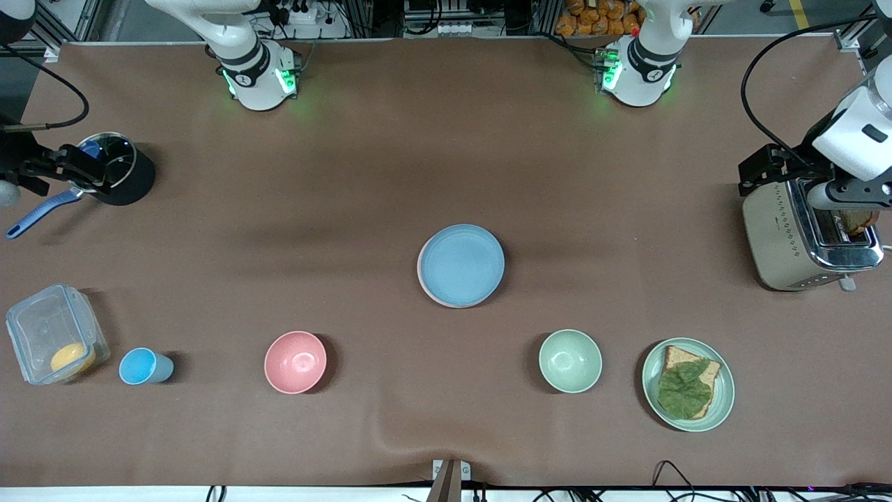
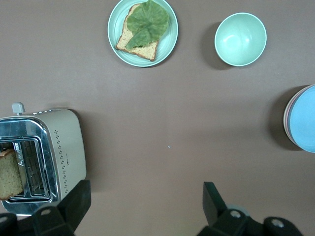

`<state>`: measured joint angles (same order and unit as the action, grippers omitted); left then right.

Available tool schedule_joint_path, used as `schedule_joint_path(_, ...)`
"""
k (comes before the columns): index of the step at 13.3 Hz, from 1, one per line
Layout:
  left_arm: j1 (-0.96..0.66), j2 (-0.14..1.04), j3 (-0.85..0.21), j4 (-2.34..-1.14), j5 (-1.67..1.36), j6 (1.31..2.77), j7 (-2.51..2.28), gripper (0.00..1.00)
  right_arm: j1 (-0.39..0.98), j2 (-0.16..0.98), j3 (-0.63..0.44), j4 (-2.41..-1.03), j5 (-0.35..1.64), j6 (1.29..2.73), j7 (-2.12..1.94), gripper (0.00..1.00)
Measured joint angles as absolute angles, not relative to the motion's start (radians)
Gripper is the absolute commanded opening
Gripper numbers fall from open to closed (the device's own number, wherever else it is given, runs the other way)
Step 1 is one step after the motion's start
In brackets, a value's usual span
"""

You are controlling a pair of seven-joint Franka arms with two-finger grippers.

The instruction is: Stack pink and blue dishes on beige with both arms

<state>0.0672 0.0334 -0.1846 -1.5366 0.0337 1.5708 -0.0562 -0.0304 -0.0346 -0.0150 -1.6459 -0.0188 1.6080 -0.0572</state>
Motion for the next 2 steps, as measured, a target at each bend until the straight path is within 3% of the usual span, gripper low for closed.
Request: schedule_joint_path(2,0.067,0.033,-0.185,-1.537,0.034,1.571,-0.056,1.00,-0.030,-0.035,-0.013,-1.642,-0.018,1.609,-0.057,1.00)
